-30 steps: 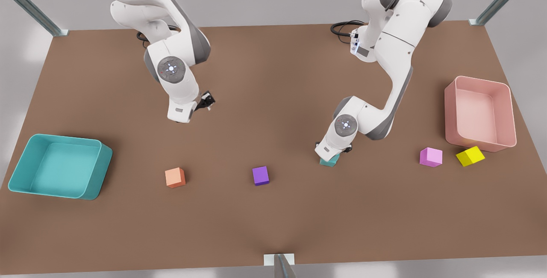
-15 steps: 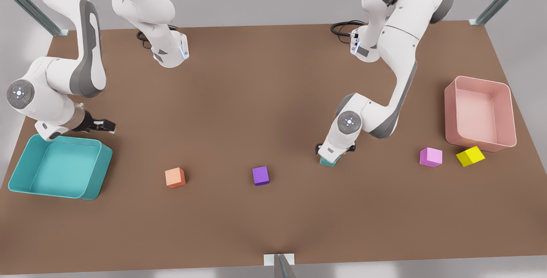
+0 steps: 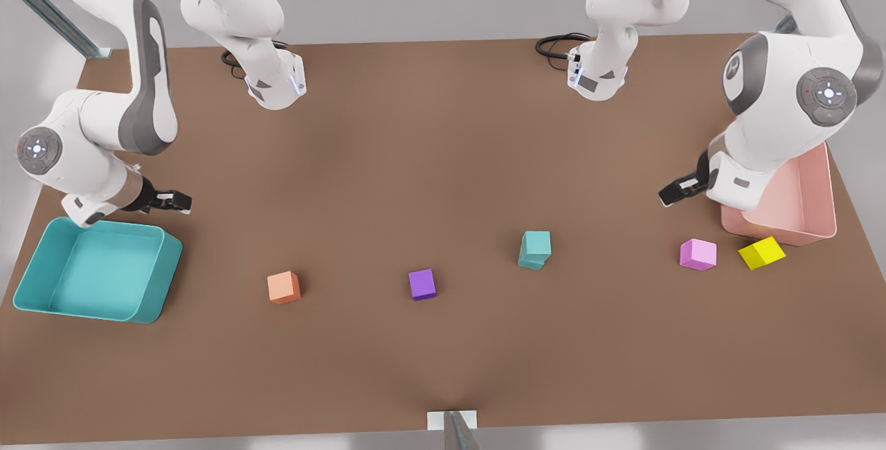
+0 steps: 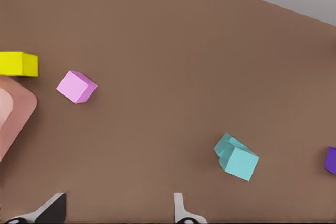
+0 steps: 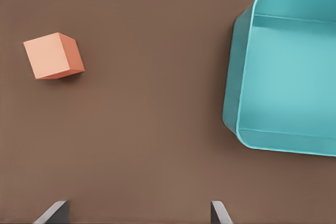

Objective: Stack the two blue cubes on top of each other

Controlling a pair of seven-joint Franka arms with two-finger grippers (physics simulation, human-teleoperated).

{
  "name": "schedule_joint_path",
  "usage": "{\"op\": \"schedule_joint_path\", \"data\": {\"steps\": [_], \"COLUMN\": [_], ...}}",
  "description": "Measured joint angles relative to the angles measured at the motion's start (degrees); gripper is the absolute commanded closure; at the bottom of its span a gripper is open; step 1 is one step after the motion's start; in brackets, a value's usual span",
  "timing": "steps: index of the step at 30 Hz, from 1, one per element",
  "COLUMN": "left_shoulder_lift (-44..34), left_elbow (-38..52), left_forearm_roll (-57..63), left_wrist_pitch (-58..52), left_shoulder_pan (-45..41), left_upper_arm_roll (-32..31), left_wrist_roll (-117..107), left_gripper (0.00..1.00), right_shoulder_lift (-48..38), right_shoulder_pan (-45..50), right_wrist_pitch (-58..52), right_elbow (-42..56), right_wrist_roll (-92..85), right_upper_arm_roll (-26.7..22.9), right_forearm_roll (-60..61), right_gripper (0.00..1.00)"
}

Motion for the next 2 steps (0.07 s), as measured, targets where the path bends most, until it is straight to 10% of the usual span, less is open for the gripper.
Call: {"op": "schedule_joint_path", "data": {"steps": [2], "left_shoulder_lift": [0.1], "left_elbow": [0.0], "left_forearm_roll": [-0.8], "left_wrist_pitch": [-0.5], "left_shoulder_pan": [-0.7], "left_upper_arm_roll": [0.5], "left_wrist_roll": [2.2], "left_gripper": [0.0], "right_shoulder_lift": [0.0], "right_shoulder_pan": [2.2], "right_wrist_pitch": [0.0], "right_elbow": [0.0], "right_wrist_roll": [0.0], "right_upper_arm_roll": [0.1], "right_forearm_roll": [0.0], "right_gripper": [0.0]}}
